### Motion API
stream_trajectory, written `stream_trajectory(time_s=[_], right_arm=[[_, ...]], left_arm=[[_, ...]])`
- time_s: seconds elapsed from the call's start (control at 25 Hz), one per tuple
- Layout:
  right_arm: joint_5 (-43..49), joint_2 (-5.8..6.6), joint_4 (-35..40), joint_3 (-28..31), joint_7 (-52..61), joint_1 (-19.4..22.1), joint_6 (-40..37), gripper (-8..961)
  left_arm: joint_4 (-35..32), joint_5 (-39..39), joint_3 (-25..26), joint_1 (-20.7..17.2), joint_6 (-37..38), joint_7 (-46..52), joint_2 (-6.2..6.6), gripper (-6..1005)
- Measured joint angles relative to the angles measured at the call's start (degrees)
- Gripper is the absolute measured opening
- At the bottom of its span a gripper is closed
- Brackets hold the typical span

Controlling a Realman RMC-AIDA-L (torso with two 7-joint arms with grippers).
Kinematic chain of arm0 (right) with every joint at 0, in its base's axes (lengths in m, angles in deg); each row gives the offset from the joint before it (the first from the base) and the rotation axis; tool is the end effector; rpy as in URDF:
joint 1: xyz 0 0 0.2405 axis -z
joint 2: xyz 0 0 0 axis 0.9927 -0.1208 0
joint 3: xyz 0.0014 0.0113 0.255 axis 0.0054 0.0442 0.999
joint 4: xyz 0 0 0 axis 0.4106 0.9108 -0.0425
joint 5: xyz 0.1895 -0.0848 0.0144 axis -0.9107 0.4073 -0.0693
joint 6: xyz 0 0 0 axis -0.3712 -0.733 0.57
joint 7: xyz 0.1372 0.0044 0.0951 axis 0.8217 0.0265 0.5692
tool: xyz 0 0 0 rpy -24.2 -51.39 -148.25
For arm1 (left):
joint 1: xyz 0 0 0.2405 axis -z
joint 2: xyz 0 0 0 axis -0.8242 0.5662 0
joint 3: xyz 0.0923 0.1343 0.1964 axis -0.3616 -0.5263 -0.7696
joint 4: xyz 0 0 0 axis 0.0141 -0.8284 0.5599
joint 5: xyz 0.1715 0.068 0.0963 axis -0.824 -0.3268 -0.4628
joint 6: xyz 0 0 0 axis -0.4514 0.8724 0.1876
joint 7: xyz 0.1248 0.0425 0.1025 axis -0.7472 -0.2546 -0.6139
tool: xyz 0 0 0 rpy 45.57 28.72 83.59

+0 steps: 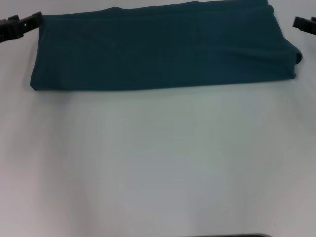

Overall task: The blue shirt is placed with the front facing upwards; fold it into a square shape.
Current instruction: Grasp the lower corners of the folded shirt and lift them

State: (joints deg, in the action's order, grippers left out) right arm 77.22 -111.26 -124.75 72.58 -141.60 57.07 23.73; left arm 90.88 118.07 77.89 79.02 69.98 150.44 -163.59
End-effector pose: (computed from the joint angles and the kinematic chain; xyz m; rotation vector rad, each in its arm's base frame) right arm 0.3469 0.3830 0.0637 -1.9959 1.1665 0.5935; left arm -0.2961 0.3898 0.0438 -1.9787 -1.1400 -0.6271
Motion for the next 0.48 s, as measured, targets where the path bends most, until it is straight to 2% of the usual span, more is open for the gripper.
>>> stream_trajectory(time_s=[0.24, 0.48], right_arm=[[0.7, 2.41, -0.3, 0.3, 4.0, 2.7, 4.8, 613], [6.1, 3.22, -0.8, 0.2, 9.7, 2.4, 6.3, 613]], left_arm=[[-1.4, 0.7, 0.0, -1.0, 0.5, 0.0, -0.06, 736], [-2.7, 0.8, -0.1, -0.2, 0.3, -0.6, -0.07, 736]])
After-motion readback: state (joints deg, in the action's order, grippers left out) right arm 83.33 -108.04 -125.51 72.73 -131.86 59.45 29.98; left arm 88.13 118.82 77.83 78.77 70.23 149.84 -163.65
